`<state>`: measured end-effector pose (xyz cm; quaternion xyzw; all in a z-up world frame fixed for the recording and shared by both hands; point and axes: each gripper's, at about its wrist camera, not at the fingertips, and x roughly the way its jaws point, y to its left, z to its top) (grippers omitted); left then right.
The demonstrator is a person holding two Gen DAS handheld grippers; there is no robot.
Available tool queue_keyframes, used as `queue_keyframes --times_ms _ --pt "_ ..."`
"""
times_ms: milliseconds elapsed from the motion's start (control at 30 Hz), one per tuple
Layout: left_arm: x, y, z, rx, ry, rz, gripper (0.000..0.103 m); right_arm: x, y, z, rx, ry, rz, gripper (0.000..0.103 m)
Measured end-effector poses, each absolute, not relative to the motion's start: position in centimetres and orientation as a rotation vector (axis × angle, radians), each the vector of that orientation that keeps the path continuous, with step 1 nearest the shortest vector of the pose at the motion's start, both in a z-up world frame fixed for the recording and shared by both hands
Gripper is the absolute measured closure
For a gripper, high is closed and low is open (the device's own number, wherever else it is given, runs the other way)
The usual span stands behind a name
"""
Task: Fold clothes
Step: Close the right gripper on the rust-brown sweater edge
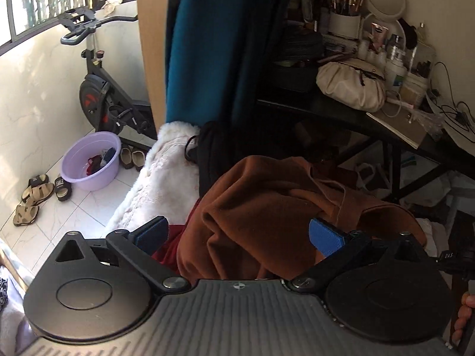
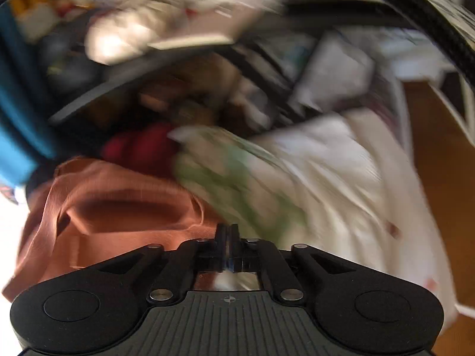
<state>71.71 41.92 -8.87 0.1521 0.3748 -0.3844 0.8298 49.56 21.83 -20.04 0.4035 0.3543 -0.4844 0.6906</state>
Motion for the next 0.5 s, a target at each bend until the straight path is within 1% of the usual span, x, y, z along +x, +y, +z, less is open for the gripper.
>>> queue_keyframes --times_ms 100,167,233,267,300,333,367,400,467,500 --pt "71.5 40.7 -9.5 0.366 0.795 -0.917 0.000 44.7 23.7 -23.1 1.089 0.895 -1.205 0.103" --pt "72.0 39.9 -9.9 0.386 0.811 -0.957 0.000 43.2 25.1 -24.0 1.152 0.917 -1.231 0.103" --pt "72.6 39.4 -10.1 0.395 0.834 -0.992 0.000 43.4 26.6 -23.6 1.143 0.890 -1.236 0.102" --pt "72.9 39.5 -10.1 0.402 0.835 -1.004 0.000 43.6 27.4 -23.2 1.137 0.867 -1.236 0.098" --pt "73.3 39.6 -10.1 0.409 0.831 -1.015 0.000 44.0 28.0 -22.9 1.130 0.838 -1.225 0.091" --pt "73.7 39.7 -10.2 0.417 0.827 -1.026 0.000 44.4 28.7 -22.5 1.122 0.809 -1.213 0.086" --pt "74.1 39.9 -10.2 0.425 0.824 -1.037 0.000 44.8 29.3 -22.2 1.114 0.780 -1.200 0.075" --pt "74.4 40.0 -10.2 0.433 0.820 -1.047 0.000 45.9 29.4 -21.8 1.100 0.752 -1.188 0.069" --pt "75.4 40.5 -10.3 0.447 0.817 -1.054 0.000 48.4 29.3 -21.4 1.073 0.705 -1.163 0.066" --pt "76.2 40.9 -10.4 0.453 0.824 -1.041 0.000 49.7 29.0 -21.2 1.067 0.681 -1.146 0.056"
